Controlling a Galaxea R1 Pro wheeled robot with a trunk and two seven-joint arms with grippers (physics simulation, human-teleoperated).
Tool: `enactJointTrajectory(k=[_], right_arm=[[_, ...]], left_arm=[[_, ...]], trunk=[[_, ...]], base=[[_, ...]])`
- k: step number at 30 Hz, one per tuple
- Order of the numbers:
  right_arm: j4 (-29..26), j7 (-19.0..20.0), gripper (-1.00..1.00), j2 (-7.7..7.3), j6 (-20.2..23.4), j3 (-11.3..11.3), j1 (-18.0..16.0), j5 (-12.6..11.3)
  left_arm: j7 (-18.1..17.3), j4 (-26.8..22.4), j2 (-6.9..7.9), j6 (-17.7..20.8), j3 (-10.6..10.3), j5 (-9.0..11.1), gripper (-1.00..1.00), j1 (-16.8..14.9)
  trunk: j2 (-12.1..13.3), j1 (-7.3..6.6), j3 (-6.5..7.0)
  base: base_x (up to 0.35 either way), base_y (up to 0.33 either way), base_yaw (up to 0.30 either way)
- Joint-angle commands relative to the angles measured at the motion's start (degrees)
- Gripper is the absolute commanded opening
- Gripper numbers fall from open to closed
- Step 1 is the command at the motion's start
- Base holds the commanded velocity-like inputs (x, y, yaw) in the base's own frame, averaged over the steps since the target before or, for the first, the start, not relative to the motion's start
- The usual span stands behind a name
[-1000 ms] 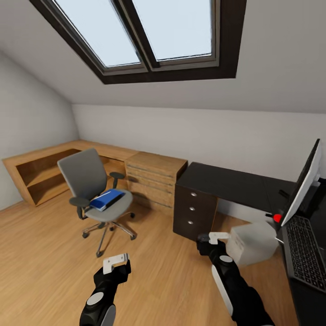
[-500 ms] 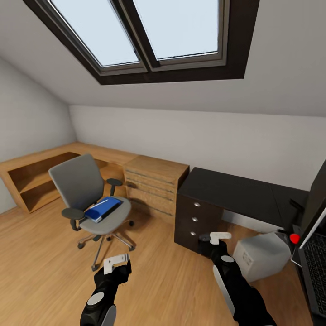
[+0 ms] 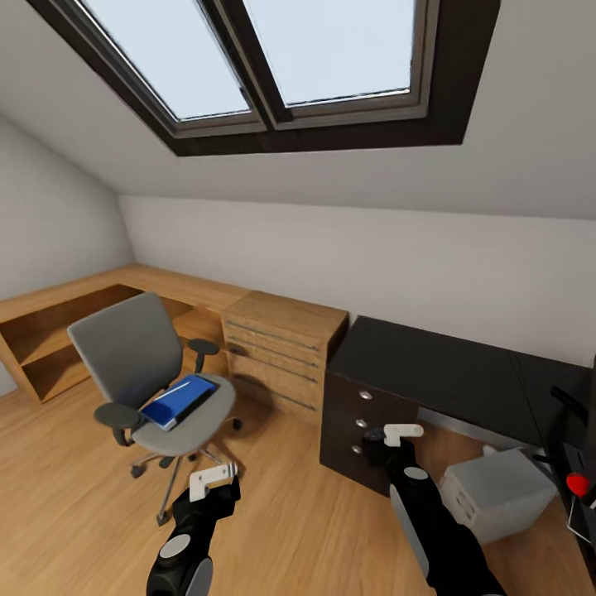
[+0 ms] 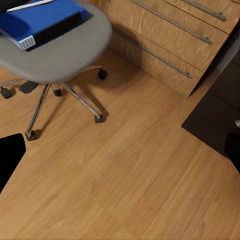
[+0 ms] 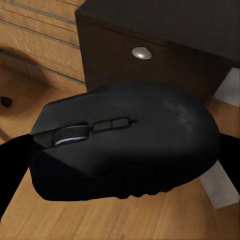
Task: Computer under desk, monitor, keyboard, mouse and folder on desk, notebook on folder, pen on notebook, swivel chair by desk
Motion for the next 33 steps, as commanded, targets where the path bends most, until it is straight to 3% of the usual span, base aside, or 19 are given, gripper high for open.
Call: enactJointTrajectory(k=[1,10,19,33], right_arm=[[-0.23,-0.22,-1.0,0.03,0.36,0.12,-0.04,0.04],[-1.23,-0.51,-1.0,0.33,0.4,0.1,-0.04,-0.16],[-1.27,-0.53,-1.0,0.24,0.36,0.1,-0.04,-0.14],[-1.27,-0.4,-1.0,0.05,0.36,0.1,-0.04,-0.22]], left_arm=[[0.48,-0.08,0.0,0.15,-0.09,0.51,1.0,-0.05],[0.48,-0.08,0.02,0.15,-0.09,0.5,1.0,-0.05],[0.48,0.18,-0.14,0.15,-0.49,0.42,1.0,-0.05],[0.48,0.36,-0.29,0.15,-0.62,0.41,1.0,-0.05]], trunk=[[0.34,-0.17,0.09],[3.95,-2.15,1.7],[7.56,-4.13,3.32],[13.18,-7.2,5.83]], base=[[0.339,0.0,0.0],[0.339,0.0,0.011],[0.339,0.0,0.179],[0.339,0.0,0.007]])
